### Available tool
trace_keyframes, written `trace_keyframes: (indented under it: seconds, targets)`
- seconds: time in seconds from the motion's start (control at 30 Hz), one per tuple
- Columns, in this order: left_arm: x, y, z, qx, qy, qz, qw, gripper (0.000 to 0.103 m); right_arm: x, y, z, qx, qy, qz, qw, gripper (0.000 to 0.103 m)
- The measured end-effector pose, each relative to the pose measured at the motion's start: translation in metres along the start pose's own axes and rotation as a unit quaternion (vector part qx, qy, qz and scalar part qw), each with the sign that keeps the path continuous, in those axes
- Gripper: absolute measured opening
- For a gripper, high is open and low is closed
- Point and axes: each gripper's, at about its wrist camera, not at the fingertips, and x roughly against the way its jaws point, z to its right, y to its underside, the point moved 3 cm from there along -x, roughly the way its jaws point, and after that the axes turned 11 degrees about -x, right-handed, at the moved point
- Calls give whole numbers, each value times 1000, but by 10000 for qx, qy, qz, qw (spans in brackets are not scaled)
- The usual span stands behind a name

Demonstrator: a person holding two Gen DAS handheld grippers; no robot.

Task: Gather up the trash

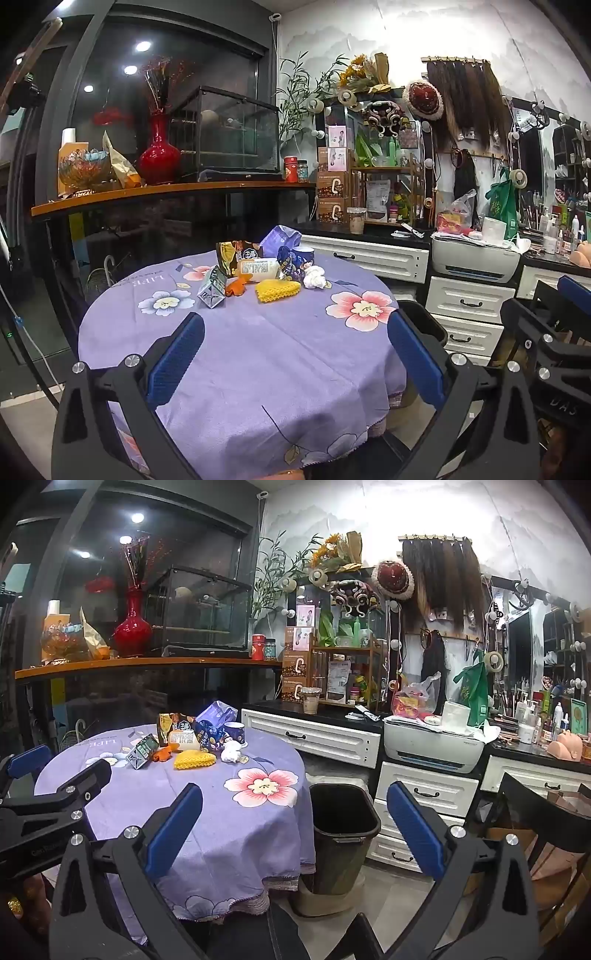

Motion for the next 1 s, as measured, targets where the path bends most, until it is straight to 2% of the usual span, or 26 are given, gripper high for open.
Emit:
trace_keyframes:
  seconds: [1.0]
  targets:
    - [2, 3, 3, 30, 12, 15, 10000, 98, 0, 2, 1, -21, 4, -27, 10000, 98]
